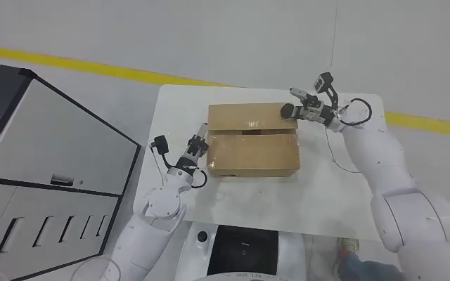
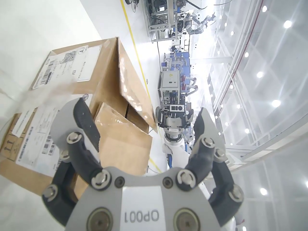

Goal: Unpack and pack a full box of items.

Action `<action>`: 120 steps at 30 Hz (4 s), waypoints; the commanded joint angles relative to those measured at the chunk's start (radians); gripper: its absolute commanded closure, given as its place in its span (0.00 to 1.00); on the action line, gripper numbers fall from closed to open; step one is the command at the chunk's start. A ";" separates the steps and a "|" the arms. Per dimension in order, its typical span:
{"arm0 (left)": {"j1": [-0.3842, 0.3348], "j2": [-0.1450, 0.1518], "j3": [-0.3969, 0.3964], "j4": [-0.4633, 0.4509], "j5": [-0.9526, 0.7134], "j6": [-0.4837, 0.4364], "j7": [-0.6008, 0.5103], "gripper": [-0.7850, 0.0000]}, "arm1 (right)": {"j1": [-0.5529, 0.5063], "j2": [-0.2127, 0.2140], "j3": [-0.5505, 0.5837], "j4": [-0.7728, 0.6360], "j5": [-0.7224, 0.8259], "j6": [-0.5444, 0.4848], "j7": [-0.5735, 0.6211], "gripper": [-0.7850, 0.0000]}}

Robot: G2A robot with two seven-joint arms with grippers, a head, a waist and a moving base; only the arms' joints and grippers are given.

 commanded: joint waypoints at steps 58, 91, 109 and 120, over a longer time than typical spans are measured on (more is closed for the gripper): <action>0.089 -0.012 -0.029 -0.006 0.001 0.061 -0.042 0.00 | 0.045 -0.051 -0.043 0.099 -0.231 -0.010 -0.331 0.00; 0.169 0.003 -0.211 -0.063 -0.197 0.063 -0.171 0.00 | -0.137 0.004 0.022 -0.332 -0.031 0.199 0.197 0.00; 0.128 -0.010 -0.216 0.028 -0.353 0.021 -0.120 0.00 | -0.222 0.035 0.002 -0.574 -0.188 0.362 0.130 0.00; 0.094 -0.020 -0.186 0.096 -0.356 0.001 -0.061 0.00 | -0.301 0.061 0.015 -0.698 -0.226 0.484 0.081 0.00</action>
